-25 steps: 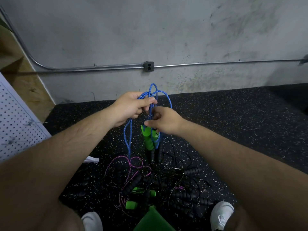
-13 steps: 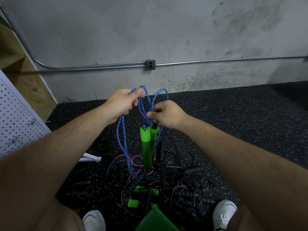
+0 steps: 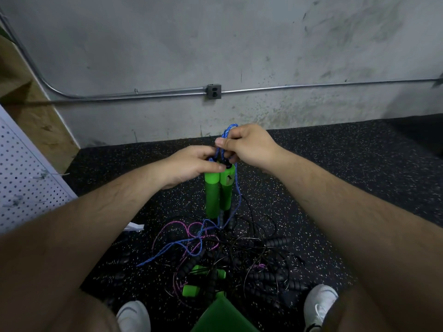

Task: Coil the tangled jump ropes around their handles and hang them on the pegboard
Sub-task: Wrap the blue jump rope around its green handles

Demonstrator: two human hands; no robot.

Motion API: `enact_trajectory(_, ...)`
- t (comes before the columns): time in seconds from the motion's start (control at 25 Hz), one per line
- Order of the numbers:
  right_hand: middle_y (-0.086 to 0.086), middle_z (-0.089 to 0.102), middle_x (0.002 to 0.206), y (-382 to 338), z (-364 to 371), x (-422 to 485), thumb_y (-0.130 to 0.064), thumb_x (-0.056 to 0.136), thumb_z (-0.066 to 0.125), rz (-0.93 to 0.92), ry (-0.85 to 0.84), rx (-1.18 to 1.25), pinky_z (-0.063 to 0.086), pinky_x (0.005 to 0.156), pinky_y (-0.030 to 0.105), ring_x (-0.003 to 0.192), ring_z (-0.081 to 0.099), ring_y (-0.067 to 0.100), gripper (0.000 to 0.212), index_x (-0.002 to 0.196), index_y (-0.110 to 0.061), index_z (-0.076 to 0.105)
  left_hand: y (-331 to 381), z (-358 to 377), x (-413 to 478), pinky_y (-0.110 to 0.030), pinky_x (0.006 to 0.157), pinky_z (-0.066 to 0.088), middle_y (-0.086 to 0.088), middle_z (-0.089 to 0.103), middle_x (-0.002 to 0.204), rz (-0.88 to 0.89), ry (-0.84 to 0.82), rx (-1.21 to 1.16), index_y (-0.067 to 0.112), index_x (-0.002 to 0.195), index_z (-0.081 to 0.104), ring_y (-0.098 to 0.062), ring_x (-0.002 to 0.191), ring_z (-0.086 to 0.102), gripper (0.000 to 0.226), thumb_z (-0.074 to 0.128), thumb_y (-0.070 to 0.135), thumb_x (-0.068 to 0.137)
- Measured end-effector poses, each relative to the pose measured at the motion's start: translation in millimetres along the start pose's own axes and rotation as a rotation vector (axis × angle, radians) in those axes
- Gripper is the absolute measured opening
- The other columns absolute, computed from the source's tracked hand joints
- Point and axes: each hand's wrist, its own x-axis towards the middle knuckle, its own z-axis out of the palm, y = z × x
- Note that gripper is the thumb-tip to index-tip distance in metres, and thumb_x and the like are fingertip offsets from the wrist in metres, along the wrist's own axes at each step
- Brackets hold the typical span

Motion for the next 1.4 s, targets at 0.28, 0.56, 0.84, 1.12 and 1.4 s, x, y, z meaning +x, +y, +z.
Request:
enact_trajectory(0.28,0.002,0.069,0.065,5,-3,-3,-0.026,0.092,0.073,0.043,0.026,0.184,0.055,0.066,0.027,0.056,0.062,0.011,0.023,0.075,-0.010,0.071,-1,13,3,-0.042,0.105,0.049,0.003,0.075,0.111,-0.028,0.062,0.200,0.021,0.117,0.070,-0.018,0.110,0.068,0.042,0.085,0.032,0.079)
enact_trajectory(0.56,0.004,0.053,0.139,21,16,-28,-0.072,0.067,0.071,0.175,-0.070,-0.268,0.047,0.101,0.032,0.122,0.056,0.018,0.107,0.150,-0.016,0.033,-3,11,5,-0.032,0.077,0.046,0.000,0.071,0.084,-0.141,0.316,-0.039,0.017,0.091,0.071,-0.017,0.082,0.063,0.004,0.071,0.021,0.093)
enact_trajectory(0.84,0.008,0.051,0.126,48,30,-47,-0.041,0.081,0.072,-0.014,-0.122,-0.786,0.048,0.080,0.040,0.108,0.060,0.032,0.076,0.139,-0.015,0.031,-10,21,-12,-0.039,0.092,0.059,-0.015,0.073,0.111,-0.290,0.345,-0.367,0.004,0.111,0.066,-0.024,0.101,0.071,0.035,0.063,0.036,0.098)
enact_trajectory(1.12,0.006,0.050,0.130,44,20,-32,-0.046,0.081,0.072,-0.228,-0.192,-1.055,0.050,0.088,0.043,0.113,0.058,0.029,0.083,0.144,-0.012,0.031,-21,11,-45,-0.047,0.122,0.025,-0.011,0.028,0.160,0.305,0.225,1.232,0.005,0.156,0.024,-0.027,0.148,0.026,0.107,0.055,0.074,0.082)
enact_trajectory(1.4,0.006,0.046,0.137,37,33,-23,-0.046,0.079,0.066,-0.316,-0.177,-1.009,0.040,0.104,0.045,0.124,0.047,0.029,0.088,0.150,-0.011,0.026,-29,-6,-30,-0.045,0.102,0.044,-0.012,0.053,0.120,0.383,0.178,1.615,-0.002,0.152,0.028,-0.029,0.109,0.053,0.099,0.070,0.053,0.081)
